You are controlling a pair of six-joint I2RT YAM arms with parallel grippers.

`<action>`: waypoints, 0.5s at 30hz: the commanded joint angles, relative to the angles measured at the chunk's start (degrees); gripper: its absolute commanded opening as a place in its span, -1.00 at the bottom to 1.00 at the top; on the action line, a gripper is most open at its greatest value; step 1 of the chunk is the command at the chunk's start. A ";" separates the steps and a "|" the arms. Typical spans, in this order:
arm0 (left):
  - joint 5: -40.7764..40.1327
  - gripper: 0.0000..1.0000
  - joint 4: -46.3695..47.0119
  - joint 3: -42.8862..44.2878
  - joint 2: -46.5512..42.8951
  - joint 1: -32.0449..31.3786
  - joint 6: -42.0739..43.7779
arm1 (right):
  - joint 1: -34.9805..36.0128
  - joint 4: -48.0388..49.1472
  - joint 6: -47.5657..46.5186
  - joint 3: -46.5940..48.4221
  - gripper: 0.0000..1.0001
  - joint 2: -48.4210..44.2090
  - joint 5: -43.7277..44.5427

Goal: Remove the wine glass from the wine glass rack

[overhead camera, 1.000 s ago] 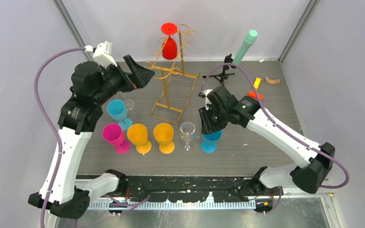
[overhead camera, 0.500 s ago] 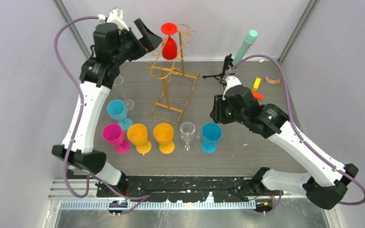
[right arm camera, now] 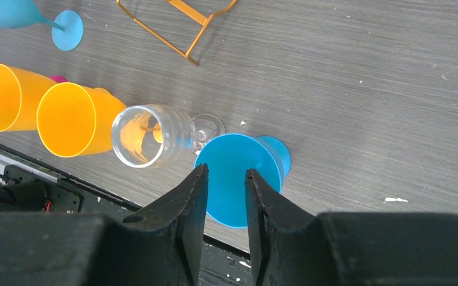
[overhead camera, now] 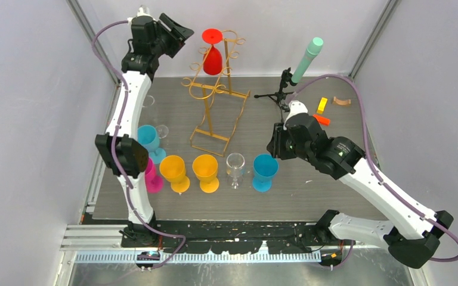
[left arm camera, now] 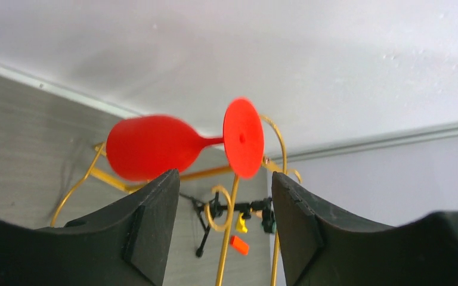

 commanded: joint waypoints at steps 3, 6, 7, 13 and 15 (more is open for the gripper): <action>2.77 0.18 0.74 14.87 8.74 0.14 -3.01 | 0.22 1.93 3.08 -1.89 -0.32 -3.53 1.15; 4.49 0.20 2.88 16.16 11.46 0.14 -3.81 | 0.20 1.93 3.33 -2.78 -0.32 -4.70 1.32; 5.79 0.19 4.34 15.88 12.23 0.14 -4.15 | 0.22 1.91 3.39 -2.91 -0.32 -4.90 1.38; 8.60 0.21 7.05 14.53 15.11 0.13 -4.95 | 0.25 1.36 3.39 -3.97 -0.32 -5.88 1.69; 10.72 0.21 9.49 14.45 16.13 0.14 -5.42 | 0.25 1.38 3.46 -4.33 -0.32 -6.17 1.85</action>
